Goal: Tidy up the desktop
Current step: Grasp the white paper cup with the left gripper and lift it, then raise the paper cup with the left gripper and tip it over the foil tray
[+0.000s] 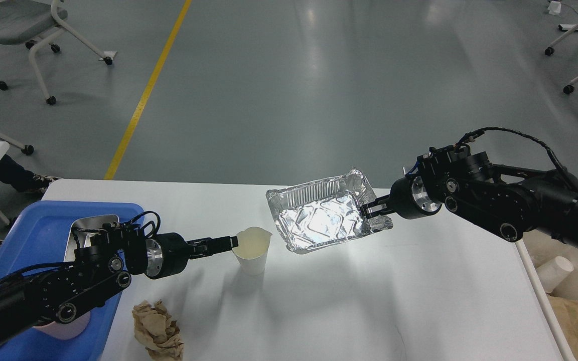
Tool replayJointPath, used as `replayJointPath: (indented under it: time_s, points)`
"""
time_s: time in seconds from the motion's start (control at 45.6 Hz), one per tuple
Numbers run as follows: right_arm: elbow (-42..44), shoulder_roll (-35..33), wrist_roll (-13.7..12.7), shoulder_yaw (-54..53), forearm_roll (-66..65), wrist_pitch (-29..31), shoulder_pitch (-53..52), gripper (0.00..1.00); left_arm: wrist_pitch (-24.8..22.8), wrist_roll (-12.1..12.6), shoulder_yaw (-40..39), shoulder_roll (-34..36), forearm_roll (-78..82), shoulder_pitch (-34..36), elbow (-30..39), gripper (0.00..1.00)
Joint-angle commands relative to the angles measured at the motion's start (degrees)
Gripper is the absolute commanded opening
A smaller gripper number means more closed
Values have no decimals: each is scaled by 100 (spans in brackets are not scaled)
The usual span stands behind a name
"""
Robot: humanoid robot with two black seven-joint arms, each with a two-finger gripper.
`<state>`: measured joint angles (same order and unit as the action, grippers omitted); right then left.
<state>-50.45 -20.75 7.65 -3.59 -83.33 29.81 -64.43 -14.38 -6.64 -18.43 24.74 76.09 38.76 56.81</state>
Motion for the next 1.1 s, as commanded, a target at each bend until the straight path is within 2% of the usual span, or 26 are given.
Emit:
replayJointPath:
  time_s: [0.0,0.044,0.11,0.153,0.285,0.46,0.614,0.767,1.074]
  points:
    - [0,9,-1,-2,27,-1,1,0,6,14,-2,-118,-6,-78,-65,62]
    - [0,9,-1,-2,27,-1,1,0,-3,14,-2,-136,-6,-87,-73,45]
    - [0,9,-1,-10,27,-1,1,0,-3,14,-2,-162,-6,-87,-108,37]
    - [0,9,8,-2,36,-1,1,0,-3,-4,-2,-215,-15,-96,-213,27]
    - [-9,9,8,-10,36,-1,1,0,-12,-12,-2,-347,-15,-105,-398,19]
    - [-9,9,8,-10,45,-10,1,0,-21,-65,77,-531,-15,-140,-583,0]
    - [-9,9,-1,-10,62,-10,1,0,-38,-74,77,-733,-41,-132,-724,0]
    - [-9,1,-1,-10,62,-10,1,0,-144,-109,7,-541,-199,-79,-680,0]
    - [0,1,8,-2,62,-10,10,0,-425,-206,-46,1445,-1026,308,119,0]
